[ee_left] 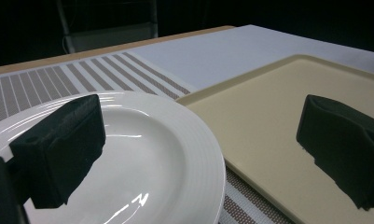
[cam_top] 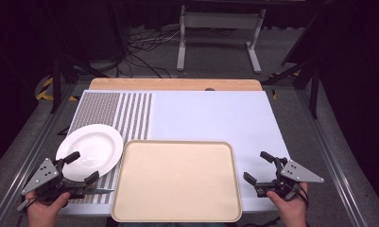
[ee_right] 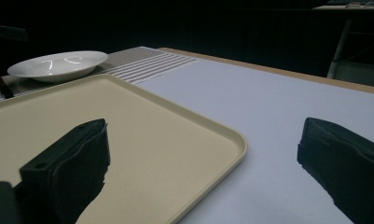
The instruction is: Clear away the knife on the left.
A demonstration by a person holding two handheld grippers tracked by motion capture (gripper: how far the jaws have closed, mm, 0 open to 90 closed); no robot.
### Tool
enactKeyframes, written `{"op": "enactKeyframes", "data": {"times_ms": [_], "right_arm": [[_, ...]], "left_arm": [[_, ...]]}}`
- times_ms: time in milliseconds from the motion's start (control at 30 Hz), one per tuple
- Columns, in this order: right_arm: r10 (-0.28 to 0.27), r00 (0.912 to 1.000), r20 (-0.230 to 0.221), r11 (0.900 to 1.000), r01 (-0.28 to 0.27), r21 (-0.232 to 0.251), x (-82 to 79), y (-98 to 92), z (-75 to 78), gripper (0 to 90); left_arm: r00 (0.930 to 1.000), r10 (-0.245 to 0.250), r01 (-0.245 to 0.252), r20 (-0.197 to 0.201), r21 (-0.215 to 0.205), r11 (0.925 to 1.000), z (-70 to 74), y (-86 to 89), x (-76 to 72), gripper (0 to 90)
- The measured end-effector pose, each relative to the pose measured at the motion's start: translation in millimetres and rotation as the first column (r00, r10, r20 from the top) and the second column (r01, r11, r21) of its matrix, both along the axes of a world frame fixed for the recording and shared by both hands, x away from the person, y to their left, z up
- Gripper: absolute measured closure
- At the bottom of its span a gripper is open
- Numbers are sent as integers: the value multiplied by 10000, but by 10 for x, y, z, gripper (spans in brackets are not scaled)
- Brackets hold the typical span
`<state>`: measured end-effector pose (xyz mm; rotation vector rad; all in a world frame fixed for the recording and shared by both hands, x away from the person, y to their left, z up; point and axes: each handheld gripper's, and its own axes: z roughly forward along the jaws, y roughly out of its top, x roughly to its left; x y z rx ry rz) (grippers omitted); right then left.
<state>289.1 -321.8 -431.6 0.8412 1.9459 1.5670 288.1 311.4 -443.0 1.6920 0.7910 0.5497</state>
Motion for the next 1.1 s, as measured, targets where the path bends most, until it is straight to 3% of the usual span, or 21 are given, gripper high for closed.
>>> {"op": "enactKeyframes", "data": {"times_ms": [133, 367, 767, 900, 933, 1100], "right_arm": [[19, 10000, 49, 10000, -19, -34, -7, 1, 1, 27], [102, 9999, 14, 9999, -102, -84, -3, 10, -14, 27], [191, 9998, 17, 9998, -191, -69, -7, 18, -15, 26], [223, 9997, 15, 9997, -223, -80, -9, 19, -15, 26], [190, 9998, 13, 9998, -190, -48, -9, 17, -16, 26], [240, 9997, -23, 9997, -240, -57, -10, 26, -18, 27]], "left_arm": [[10000, 47, -47, -33, -134, 9999, 3, -6, 12, 22], [9998, -166, 168, -147, 120, 9998, 18, -7, 11, 38], [9993, -330, 330, -197, -32, 9995, 36, -3, 2, 37], [9991, -387, 392, -171, 291, 9988, 73, -1, 2, 48], [9983, -576, 581, -99, 602, 9965, 118, 11, 1, 71], [9945, -990, 1022, -344, 1062, 9891, 240, 44, 12, 84]]}}
